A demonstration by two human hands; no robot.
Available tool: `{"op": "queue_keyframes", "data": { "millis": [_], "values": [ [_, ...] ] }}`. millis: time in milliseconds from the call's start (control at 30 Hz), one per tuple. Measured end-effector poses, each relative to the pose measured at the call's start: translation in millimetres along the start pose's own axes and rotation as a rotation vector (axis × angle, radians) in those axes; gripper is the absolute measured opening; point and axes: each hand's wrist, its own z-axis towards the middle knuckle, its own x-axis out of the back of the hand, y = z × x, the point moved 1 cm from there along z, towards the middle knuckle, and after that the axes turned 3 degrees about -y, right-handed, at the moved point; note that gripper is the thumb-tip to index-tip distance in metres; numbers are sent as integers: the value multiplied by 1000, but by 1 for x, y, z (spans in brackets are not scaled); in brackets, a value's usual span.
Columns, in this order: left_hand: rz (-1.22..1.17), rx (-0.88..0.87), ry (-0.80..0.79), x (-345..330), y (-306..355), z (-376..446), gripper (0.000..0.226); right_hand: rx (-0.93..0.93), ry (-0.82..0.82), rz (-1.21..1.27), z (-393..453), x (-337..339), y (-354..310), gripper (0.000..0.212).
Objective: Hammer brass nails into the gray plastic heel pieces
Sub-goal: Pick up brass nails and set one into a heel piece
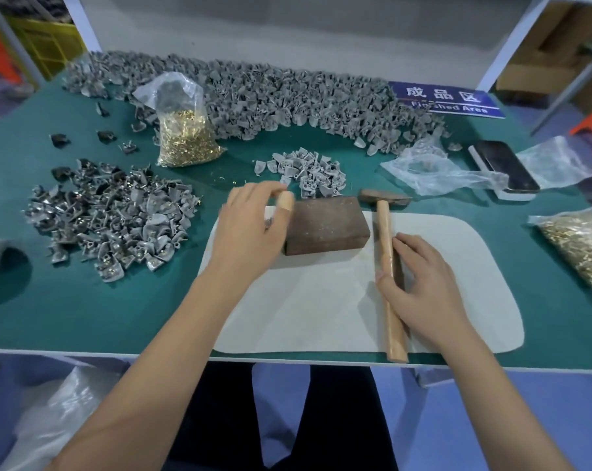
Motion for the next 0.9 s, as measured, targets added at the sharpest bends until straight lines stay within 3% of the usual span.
{"op": "queue_keyframes", "data": {
  "millis": [67, 133, 200, 300, 600, 667, 767, 833, 900],
  "values": [
    [-17, -114, -154, -4, 14, 4, 68, -9, 3, 34, -1, 1, -1, 60],
    [144, -191, -306, -14, 25, 12, 91, -12, 15, 54, -1, 1, 0, 67],
    [326, -225, -383, -26, 30, 19, 101, -10, 22, 61, -1, 1, 2, 67],
    [418, -248, -386, -38, 28, 27, 100, -15, 25, 77, -1, 0, 3, 67],
    [265, -356, -466, -32, 28, 26, 96, 12, 103, 127, 4, -2, 2, 46],
    [124, -312, -404, -19, 24, 27, 84, 75, 175, 203, 10, 1, -5, 35],
    [-96, -138, -88, 10, -4, 31, 34, 238, 288, 135, 27, 5, -29, 20],
    [-225, -9, 85, 25, -24, 26, 13, 340, 268, 127, 43, 6, -54, 16],
    [-269, 56, 175, 38, -40, 14, 11, 398, 171, 122, 59, 1, -85, 18]
  ]
}}
